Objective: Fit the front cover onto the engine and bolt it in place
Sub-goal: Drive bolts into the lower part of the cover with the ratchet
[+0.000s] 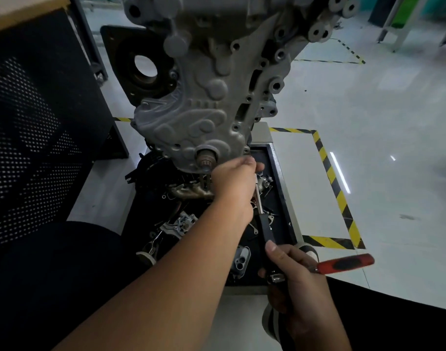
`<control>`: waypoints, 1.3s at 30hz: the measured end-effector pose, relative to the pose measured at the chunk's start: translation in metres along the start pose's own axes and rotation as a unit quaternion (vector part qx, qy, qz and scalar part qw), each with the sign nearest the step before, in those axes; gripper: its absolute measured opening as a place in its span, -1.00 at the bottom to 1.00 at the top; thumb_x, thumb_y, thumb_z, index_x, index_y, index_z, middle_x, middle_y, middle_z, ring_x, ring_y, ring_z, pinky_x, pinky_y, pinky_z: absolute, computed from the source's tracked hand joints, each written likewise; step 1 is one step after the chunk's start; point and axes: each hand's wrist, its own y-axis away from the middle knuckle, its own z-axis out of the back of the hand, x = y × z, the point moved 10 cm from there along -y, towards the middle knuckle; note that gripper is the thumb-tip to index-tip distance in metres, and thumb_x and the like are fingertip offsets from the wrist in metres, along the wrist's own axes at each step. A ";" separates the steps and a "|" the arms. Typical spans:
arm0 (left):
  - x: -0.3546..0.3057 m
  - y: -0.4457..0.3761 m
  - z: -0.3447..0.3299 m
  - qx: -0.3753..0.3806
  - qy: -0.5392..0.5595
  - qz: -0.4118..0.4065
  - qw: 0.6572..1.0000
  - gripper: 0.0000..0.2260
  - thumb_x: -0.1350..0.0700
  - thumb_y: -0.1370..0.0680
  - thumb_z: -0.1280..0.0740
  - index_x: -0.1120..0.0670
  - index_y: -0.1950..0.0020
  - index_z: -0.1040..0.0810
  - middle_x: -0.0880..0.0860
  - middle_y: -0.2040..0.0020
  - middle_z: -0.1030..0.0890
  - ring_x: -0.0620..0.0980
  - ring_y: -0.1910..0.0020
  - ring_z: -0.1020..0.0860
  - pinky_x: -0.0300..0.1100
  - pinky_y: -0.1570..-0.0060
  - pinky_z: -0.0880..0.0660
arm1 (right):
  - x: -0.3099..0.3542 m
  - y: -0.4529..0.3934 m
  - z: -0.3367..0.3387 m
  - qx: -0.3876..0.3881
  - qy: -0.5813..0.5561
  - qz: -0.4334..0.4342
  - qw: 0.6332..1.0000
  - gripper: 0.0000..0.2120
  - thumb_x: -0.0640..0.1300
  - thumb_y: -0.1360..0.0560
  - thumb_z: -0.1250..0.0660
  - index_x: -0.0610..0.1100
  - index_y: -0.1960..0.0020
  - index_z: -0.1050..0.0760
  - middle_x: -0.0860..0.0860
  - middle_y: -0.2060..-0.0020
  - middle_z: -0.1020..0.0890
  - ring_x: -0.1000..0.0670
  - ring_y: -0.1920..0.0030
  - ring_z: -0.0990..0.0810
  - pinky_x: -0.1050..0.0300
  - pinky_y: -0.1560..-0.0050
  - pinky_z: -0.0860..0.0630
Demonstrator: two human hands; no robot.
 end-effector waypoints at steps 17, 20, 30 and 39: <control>0.035 -0.027 -0.009 -0.058 0.145 0.129 0.979 -0.92 0.17 -0.65 -0.34 0.16 -0.02 -0.58 -0.02 0.43 -0.65 -0.14 0.55 -0.47 -0.29 0.48 -0.40 | -0.003 -0.034 -0.001 -0.053 -0.049 -0.004 0.997 -0.73 -0.11 -0.43 -0.55 -0.17 0.32 -0.52 -0.21 0.42 -0.43 0.04 0.64 -0.22 0.32 0.55 -0.14; 0.028 -0.032 -0.012 -0.040 0.129 0.127 0.983 -0.93 0.19 -0.66 -0.31 0.16 -0.06 -0.56 -0.04 0.49 -0.63 -0.15 0.64 -0.39 -0.34 0.56 -0.34 | -0.003 -0.039 -0.011 -0.043 -0.058 -0.007 0.997 -0.65 -0.09 -0.45 -0.54 -0.07 0.43 -0.48 -0.20 0.43 -0.47 0.04 0.63 -0.20 0.31 0.54 -0.13; 0.030 -0.037 -0.020 -0.022 0.099 0.141 0.985 -0.92 0.14 -0.68 -0.30 0.12 -0.05 -0.56 -0.03 0.42 -0.65 -0.20 0.74 -0.29 -0.39 0.60 -0.26 | 0.000 -0.045 -0.015 -0.075 -0.070 0.005 0.995 -0.63 -0.09 -0.45 -0.55 -0.09 0.42 -0.45 -0.21 0.41 -0.44 -0.01 0.54 -0.29 0.28 0.57 -0.17; 0.036 -0.038 -0.026 -0.003 0.140 0.166 0.976 -0.80 0.12 -0.67 -0.32 0.11 0.14 -0.53 -0.03 0.45 -0.65 -0.19 0.70 -0.19 -0.41 0.66 -0.19 | 0.010 -0.047 -0.009 -0.085 -0.050 0.035 0.994 -0.62 -0.07 -0.42 -0.56 -0.06 0.47 -0.47 -0.12 0.48 -0.45 -0.06 0.44 -0.42 0.25 0.49 -0.24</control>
